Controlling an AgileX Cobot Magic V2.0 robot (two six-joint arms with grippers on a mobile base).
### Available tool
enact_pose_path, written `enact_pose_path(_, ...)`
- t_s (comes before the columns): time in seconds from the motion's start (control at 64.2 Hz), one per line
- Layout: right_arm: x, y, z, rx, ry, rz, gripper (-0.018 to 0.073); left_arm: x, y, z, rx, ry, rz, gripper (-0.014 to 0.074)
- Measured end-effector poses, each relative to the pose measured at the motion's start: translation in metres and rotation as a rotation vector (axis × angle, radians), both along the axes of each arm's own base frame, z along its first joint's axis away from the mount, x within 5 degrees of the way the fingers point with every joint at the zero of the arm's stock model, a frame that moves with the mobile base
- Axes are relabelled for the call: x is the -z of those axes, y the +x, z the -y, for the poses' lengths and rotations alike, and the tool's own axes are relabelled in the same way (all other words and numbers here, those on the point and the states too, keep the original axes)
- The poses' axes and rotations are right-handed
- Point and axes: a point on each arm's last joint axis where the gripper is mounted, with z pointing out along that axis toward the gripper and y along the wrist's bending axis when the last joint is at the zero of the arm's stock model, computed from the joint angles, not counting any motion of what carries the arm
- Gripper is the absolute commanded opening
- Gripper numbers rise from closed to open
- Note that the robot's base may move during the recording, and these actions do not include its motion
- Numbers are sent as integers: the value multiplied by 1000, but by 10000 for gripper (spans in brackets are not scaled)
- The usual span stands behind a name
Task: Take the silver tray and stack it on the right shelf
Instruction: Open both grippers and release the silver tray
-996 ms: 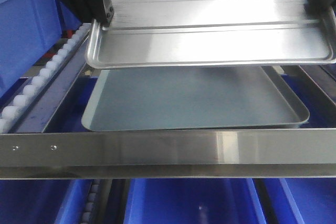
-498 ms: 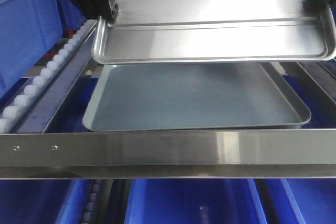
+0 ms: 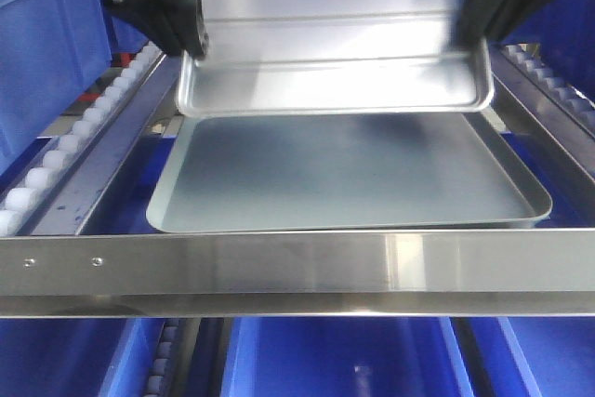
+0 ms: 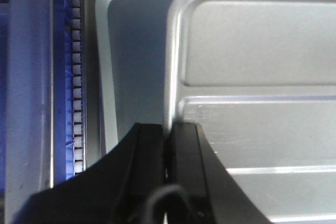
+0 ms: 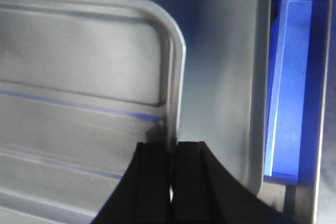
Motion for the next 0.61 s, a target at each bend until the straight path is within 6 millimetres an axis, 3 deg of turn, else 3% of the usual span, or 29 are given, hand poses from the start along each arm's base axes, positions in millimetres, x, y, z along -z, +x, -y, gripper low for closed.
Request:
enact_pose_path(0.233,47,26,-4,4,-34,-94,57,51,20,11,6,66,-74,-92)
enact_pose_path(0.451,56,30,-5,2,-44,-113,71,65,24,14,1,74,-97,-85)
enact_pose_path(0.514,54,31,-5,1,-46,-105,118,63,25,15,5,68,-89,-37)
enact_pose_path(0.607,52,32,-4,2,-46,-94,240,62,26,14,19,83,-78,123)
